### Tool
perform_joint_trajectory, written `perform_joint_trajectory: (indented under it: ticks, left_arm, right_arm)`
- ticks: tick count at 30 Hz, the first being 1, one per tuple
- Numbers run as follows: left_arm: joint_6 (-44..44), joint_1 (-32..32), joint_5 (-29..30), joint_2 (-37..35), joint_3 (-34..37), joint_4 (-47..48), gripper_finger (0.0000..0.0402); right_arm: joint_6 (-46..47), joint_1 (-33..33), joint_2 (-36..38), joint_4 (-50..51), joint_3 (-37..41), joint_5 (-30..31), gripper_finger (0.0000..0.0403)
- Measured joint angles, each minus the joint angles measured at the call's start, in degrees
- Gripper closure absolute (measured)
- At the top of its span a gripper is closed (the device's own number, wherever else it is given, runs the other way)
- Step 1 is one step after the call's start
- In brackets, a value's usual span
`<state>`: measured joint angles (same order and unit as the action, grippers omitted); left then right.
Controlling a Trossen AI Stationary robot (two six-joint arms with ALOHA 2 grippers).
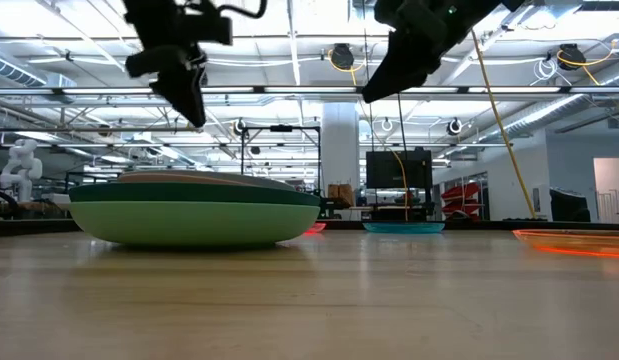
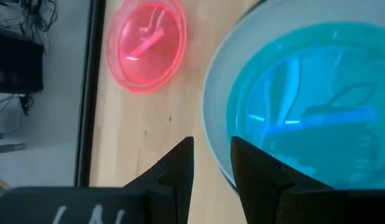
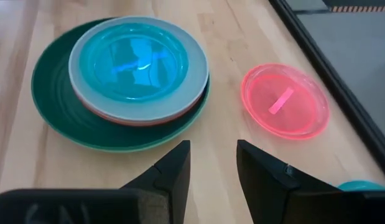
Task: Stack plastic plates
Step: Stack the light blue plate on top of the light blue plate
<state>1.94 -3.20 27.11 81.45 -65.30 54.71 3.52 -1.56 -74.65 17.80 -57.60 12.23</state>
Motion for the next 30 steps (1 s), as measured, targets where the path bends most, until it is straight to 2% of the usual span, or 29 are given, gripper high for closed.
perform_joint_trajectory:
  ticks: [3, 7, 11, 17, 22, 25, 30]
  left_arm:
    - [-1.2, 0.2, 0.1, -1.8, 5.1, -3.2, 0.0289]
    - [-2.3, 1.2, 0.1, -5.1, 10.7, -6.0, 0.0289]
    - [-3.0, 2.5, 2.1, -9.6, 12.1, -6.1, 0.0289]
    - [-11.1, 3.5, 3.1, -18.9, 12.0, -17.1, 0.0289]
    - [-14.6, 4.0, 3.1, -25.3, 11.9, -25.2, 0.0289]
    - [-14.1, 4.3, 3.0, -27.9, 11.9, -25.0, 0.0289]
    - [-11.1, 4.3, 2.9, -29.8, 11.9, -22.5, 0.0289]
  right_arm:
    - [3.9, 0.0, -1.6, -0.2, 0.0, 0.9, 0.0280]
    - [10.2, -0.9, -3.8, -0.4, 0.0, 7.4, 0.0280]
    - [14.3, -4.1, -6.1, -0.2, 0.0, 8.5, 0.0280]
    - [18.5, -12.1, -9.8, 0.6, -0.6, 3.9, 0.0280]
    - [18.1, -17.2, -13.8, 0.7, -3.2, -1.4, 0.0280]
    - [16.8, -19.1, -16.6, 0.6, -5.8, -3.5, 0.0280]
    - [16.8, -21.5, -21.7, 5.1, -11.9, -3.5, 0.0280]
